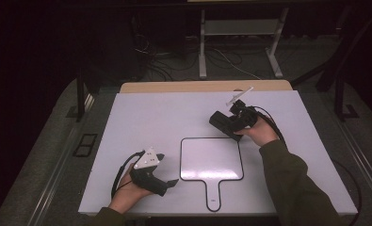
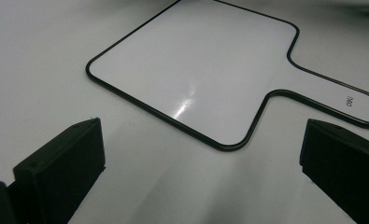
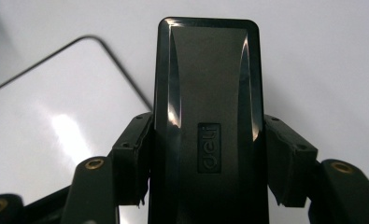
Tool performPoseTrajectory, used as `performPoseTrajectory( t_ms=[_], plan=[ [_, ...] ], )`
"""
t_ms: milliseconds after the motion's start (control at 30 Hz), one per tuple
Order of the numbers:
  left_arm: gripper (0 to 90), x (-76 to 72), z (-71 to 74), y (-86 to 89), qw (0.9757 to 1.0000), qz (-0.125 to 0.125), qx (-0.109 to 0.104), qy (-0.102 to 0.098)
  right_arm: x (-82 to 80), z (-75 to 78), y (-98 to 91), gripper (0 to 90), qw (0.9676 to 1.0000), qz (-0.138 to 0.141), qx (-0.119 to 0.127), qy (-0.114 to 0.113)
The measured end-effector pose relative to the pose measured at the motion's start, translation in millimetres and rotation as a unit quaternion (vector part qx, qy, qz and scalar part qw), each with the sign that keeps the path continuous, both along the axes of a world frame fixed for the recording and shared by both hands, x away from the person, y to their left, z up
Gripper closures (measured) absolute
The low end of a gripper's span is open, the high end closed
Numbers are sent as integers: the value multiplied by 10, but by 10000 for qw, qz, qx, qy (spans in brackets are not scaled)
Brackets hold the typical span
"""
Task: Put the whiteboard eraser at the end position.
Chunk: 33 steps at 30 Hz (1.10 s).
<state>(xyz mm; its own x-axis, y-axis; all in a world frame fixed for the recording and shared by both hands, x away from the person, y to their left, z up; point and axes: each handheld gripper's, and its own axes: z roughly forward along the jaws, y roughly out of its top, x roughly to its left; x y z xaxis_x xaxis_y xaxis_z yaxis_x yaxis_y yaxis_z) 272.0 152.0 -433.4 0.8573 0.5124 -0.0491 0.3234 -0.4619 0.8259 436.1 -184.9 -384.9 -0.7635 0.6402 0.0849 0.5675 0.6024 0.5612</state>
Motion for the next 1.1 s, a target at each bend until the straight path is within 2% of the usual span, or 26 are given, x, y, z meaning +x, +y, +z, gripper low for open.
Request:
performPoseTrajectory(
  t_ms=[33, 333, 567, 633, 733, 833, 933, 1100],
  plan=[
    [0, 10, 4, 11, 10000, -31, 57, -18, 44, 1, 26, 386, 10000, 0, -12, 24],
    [0, 27, -2, 15, 10000, -76, 18, -15, 416, -18, 265, 385, 9998, -45, -173, 103],
    [0, 9, 4, 3, 9999, -88, -40, -31, 621, -112, 426, 385, 9995, -75, -279, 123],
    [0, 4, 6, 3, 9999, -54, -87, -19, 675, -163, 461, 384, 9991, -79, -382, 159],
    [0, 4, 9, 11, 9999, -66, -73, -36, 739, -246, 517, 384, 9983, -67, -557, 137],
    [0, 4, 2, 12, 9999, -64, -76, -26, 780, -305, 541, 383, 9987, -103, -464, 180],
    [0, 6, -4, 11, 9999, -61, -85, -11, 792, -373, 567, 386, 9981, -52, -593, 149],
    [0, 23, -10, 20, 10000, -59, -77, 11, 792, -369, 558, 385, 9986, -67, -517, 88]
  ],
)
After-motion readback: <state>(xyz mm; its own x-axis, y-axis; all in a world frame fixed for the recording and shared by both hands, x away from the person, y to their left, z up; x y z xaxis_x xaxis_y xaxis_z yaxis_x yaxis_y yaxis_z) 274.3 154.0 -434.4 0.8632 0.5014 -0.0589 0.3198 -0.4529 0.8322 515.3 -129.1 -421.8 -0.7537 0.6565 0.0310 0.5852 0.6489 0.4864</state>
